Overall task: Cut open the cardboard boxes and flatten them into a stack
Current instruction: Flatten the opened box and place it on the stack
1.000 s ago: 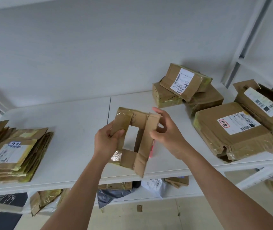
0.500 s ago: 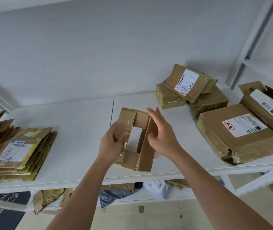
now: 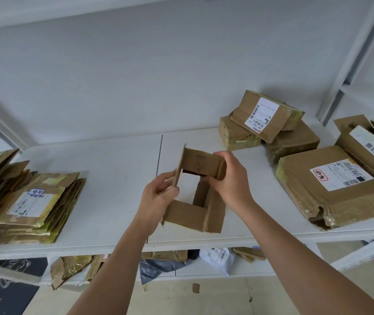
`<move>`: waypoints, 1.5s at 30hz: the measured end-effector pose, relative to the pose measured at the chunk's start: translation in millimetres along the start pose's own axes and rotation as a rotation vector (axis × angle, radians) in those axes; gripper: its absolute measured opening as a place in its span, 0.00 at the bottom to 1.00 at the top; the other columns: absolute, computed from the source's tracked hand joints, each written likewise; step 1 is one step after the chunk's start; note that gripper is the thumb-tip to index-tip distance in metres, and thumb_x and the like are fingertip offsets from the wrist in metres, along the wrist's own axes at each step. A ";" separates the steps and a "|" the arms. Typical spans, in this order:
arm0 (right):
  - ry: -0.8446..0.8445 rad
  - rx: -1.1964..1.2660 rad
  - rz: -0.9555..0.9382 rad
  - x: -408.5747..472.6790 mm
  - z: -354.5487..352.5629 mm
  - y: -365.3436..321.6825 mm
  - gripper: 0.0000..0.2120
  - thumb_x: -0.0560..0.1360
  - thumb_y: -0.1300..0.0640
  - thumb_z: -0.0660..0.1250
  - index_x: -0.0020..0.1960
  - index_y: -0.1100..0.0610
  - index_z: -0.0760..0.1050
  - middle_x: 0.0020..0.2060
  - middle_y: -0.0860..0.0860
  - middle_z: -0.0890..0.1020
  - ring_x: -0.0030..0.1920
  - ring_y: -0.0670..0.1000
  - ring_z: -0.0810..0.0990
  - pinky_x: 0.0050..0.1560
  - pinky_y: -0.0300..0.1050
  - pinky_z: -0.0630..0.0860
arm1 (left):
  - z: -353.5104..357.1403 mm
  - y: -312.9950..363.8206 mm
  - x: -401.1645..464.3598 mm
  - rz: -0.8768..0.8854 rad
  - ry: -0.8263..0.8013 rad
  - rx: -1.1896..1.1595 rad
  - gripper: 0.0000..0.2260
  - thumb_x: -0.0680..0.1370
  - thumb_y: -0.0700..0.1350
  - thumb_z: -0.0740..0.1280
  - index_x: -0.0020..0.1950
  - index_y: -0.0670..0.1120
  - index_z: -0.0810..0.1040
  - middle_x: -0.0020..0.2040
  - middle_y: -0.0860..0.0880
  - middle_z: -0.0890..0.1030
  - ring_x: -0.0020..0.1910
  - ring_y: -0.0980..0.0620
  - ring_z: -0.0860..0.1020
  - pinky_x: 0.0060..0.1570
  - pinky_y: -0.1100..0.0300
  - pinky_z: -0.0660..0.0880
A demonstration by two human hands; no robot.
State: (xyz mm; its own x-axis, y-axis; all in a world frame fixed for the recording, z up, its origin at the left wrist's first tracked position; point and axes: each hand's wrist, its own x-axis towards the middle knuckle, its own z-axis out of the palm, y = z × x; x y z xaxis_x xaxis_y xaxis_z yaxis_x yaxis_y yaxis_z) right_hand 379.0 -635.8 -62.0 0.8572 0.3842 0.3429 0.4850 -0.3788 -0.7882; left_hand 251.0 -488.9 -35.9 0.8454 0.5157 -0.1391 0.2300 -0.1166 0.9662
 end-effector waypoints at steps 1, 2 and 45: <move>0.005 -0.016 0.022 0.1 -3.6 3.8 0.27 0.66 0.60 0.80 0.60 0.56 0.72 0.53 0.50 0.78 0.52 0.48 0.76 0.51 0.38 0.73 | -4.3 2.1 -1.0 -0.042 -0.044 -0.043 0.08 0.81 0.41 0.64 0.50 0.50 0.83 0.39 0.53 0.82 0.40 0.51 0.78 0.39 0.56 0.75; 0.007 -0.038 0.045 -0.4 -8.1 8.2 0.27 0.66 0.59 0.80 0.59 0.56 0.72 0.53 0.50 0.78 0.52 0.49 0.76 0.51 0.43 0.74 | -8.2 3.1 -1.1 -0.084 -0.081 -0.050 0.10 0.82 0.44 0.63 0.46 0.47 0.84 0.38 0.51 0.82 0.39 0.49 0.78 0.40 0.54 0.75; -0.346 0.190 0.128 -11.2 18.4 18.8 0.07 0.76 0.66 0.68 0.43 0.58 0.72 0.36 0.43 0.82 0.34 0.49 0.82 0.30 0.54 0.80 | -132.9 -68.9 -23.2 -0.029 0.270 0.032 0.34 0.77 0.23 0.60 0.69 0.60 0.71 0.60 0.52 0.81 0.51 0.54 0.82 0.54 0.53 0.78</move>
State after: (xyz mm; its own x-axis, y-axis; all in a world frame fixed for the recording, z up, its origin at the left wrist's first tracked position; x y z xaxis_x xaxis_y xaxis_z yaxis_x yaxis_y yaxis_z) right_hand 375.3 -631.7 -90.1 0.7842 0.6166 0.0697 0.3102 -0.2923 -0.9046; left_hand 151.4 -380.0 -70.4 0.6800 0.7265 -0.0992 0.2711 -0.1235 0.9546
